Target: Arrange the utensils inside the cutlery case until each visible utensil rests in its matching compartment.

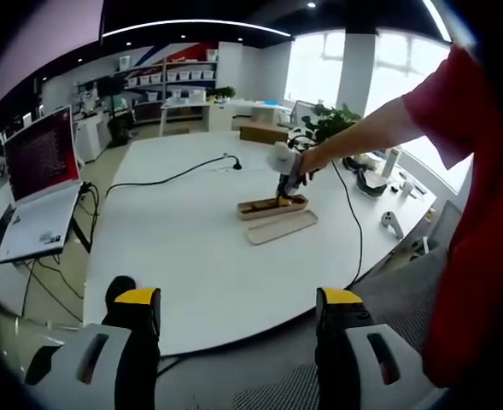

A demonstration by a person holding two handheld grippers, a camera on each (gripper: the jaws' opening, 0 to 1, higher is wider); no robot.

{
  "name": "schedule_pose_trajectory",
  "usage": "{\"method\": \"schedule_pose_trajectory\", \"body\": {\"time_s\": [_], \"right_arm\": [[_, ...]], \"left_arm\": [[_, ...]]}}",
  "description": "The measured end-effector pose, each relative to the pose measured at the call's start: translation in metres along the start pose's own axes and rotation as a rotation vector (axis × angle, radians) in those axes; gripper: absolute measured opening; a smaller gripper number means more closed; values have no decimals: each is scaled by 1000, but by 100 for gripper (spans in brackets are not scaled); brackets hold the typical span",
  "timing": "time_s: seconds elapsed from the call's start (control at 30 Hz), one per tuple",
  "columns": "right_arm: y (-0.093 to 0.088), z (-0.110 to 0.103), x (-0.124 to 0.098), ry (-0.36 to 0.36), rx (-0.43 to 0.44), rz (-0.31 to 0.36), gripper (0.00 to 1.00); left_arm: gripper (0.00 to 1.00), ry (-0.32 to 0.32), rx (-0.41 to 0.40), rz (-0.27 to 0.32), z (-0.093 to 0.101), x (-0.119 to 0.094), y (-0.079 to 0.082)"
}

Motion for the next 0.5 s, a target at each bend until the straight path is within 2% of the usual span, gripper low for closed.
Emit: {"method": "schedule_pose_trajectory", "body": {"time_s": [0.3,0.5], "right_arm": [[2,-2,-7,-33,-6,18,1],[3,-9,-17,-61,-5,42,5]], "left_arm": [[76,-12,9,13,1,-1,2],[76,-20,14,27,2,-3,4]]}}
Point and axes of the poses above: the point that each gripper's makers call its tool centre point, and the gripper's own axes: x roughly forward along the fingers, z roughly to its right, y roughly out of its top, the point moved 10 cm from there along -x, roughly backward along the fingers, and after that the axes turned 11 degrees about y, right-handed, at the moved point
